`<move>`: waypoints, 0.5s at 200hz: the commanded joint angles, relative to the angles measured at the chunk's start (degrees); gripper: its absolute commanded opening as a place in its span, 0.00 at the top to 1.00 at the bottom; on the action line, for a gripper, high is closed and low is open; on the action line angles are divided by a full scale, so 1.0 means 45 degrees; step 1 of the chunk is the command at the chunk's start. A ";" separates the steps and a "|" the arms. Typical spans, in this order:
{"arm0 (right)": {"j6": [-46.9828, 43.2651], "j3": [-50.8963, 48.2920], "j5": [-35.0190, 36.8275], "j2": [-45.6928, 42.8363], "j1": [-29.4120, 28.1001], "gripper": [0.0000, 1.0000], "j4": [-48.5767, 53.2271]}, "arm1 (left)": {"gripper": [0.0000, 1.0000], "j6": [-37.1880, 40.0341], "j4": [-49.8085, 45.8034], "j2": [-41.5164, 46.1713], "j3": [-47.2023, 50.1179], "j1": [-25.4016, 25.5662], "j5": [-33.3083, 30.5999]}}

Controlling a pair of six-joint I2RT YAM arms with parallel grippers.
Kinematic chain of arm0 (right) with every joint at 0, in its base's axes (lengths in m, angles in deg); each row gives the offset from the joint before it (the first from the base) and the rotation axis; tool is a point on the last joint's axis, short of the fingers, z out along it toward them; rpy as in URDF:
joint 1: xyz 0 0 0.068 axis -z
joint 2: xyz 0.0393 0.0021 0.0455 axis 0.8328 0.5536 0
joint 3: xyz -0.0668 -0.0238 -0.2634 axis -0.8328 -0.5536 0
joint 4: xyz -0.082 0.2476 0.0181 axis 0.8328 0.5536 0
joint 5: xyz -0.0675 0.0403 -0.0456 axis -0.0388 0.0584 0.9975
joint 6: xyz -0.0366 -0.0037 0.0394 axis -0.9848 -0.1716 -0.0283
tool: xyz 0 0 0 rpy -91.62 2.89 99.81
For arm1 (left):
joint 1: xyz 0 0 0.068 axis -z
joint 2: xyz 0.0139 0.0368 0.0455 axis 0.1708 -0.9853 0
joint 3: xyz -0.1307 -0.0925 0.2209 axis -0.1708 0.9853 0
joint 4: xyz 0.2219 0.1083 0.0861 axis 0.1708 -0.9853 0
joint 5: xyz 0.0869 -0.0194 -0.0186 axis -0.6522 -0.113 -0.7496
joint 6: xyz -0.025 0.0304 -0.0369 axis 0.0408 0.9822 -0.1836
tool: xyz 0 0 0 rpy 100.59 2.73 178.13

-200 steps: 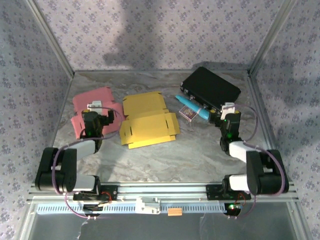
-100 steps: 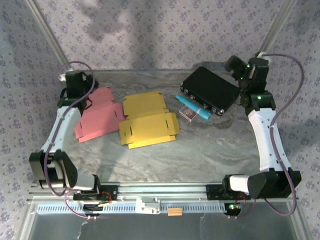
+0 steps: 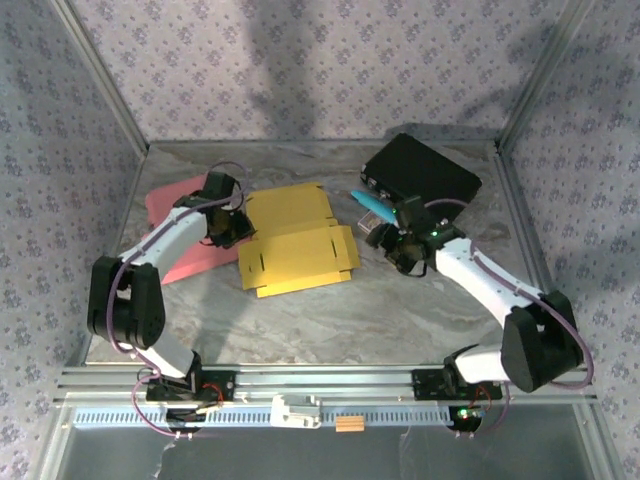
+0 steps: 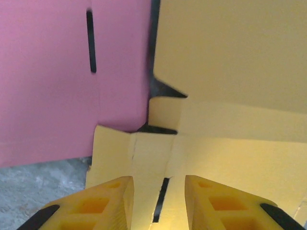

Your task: Fold the paper box

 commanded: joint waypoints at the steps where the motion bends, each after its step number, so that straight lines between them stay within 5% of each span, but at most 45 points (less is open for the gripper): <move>1: 0.1790 -0.0307 -0.1691 0.0821 -0.0454 0.29 -0.2127 | 0.66 -0.0201 -0.0066 -0.0603 0.0128 0.0005 0.0745; 100: 0.3847 -0.1765 -0.2710 0.3034 -0.0711 0.40 -0.5981 | 0.73 0.0218 0.0488 -0.2784 -0.0885 0.0334 0.0475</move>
